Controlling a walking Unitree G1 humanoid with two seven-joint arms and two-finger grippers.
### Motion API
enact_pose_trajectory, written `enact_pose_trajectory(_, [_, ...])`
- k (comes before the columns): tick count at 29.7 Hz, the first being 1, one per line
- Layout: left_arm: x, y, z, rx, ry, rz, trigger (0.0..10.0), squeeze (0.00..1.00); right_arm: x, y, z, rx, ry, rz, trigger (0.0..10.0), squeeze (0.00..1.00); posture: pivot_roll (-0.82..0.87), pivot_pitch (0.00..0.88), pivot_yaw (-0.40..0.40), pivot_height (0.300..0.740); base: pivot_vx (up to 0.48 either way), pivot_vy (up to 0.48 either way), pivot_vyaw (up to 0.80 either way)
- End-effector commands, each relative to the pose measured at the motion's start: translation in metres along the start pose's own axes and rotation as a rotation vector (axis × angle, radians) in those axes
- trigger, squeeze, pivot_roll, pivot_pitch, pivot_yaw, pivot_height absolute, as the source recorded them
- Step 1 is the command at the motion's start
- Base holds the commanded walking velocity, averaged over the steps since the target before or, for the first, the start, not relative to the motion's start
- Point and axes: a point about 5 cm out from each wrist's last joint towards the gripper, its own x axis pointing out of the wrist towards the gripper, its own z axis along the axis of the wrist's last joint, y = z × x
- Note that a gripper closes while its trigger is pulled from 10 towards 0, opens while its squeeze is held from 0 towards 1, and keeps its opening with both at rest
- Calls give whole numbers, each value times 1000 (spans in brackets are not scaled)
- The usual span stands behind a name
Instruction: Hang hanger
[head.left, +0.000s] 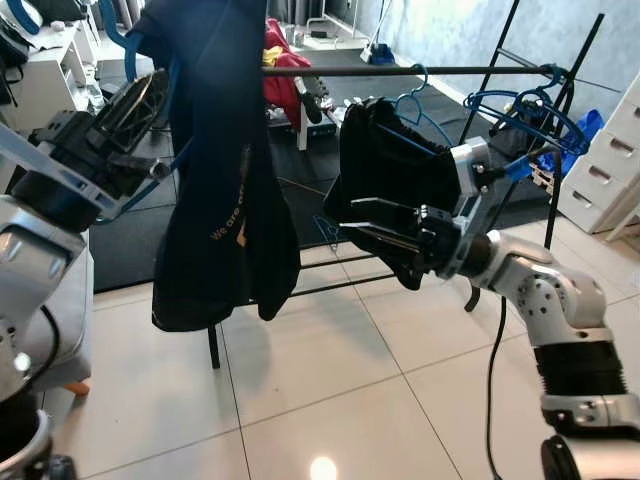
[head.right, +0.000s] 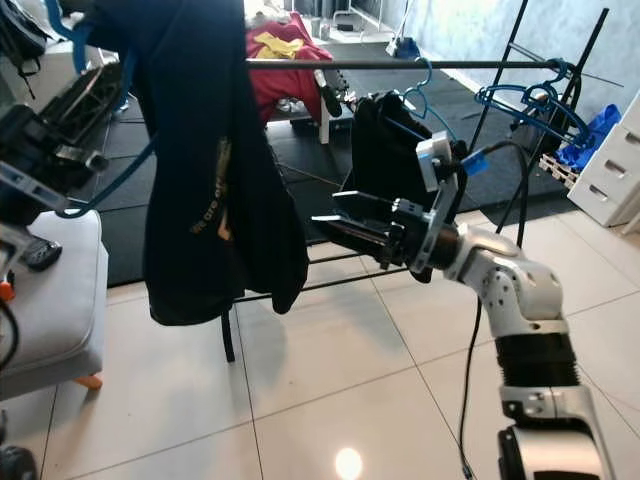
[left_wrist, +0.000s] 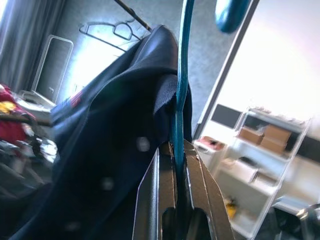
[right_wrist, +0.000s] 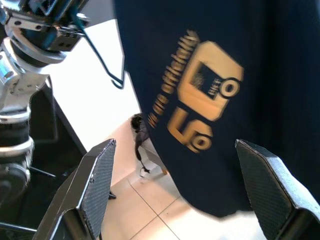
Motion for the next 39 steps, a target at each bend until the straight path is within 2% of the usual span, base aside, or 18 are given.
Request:
enact_pose_trajectory(1, [5,-11,1,-12,-24,-38,0,0,7,6,-8,4,27,10,10000,0,-60,57,-51,740,0,0,0])
enact_pose_trajectory(5, [10,-19,-7,-56,-6,-56,0,0,18,9,-11,5,21,9,10000,0,-60,58,-49,740,0,0,0])
enact_pose_trajectory(7, [14,-29,-11,-90,6,-87,0,0,28,10,-11,12,3,11,10000,0,-51,60,-47,740,0,0,0])
enact_pose_trajectory(16, [18,-40,-9,-123,2,-116,0,0,39,10,-11,8,-8,-15,10000,0,-39,64,-52,740,0,0,0])
enact_pose_trajectory(20, [19,-47,-7,-144,-8,-132,0,0,47,4,-13,-12,-5,-91,10000,0,-29,67,-56,740,0,0,0])
enact_pose_trajectory(21, [19,-48,-6,-155,-12,-136,0,0,48,0,-11,-15,-18,-124,0,0,-25,68,-58,740,0,0,0])
enact_pose_trajectory(29, [16,-46,-3,-153,-13,-117,78,0,46,-6,-5,-15,-64,-176,0,0,-23,68,-58,740,0,0,0])
enact_pose_trajectory(33, [12,-37,-3,-118,2,-84,0,0,45,-7,1,-20,-88,-185,0,0,-29,67,-56,740,0,0,0])
enact_pose_trajectory(35, [7,-27,-1,-89,18,-53,0,0,39,-11,7,-37,-99,-206,0,0,-34,64,-54,740,0,0,0])
enact_pose_trajectory(39, [6,-24,-1,-82,23,-46,0,0,37,-12,9,-43,-101,-214,0,0,-34,64,-54,740,0,0,0])
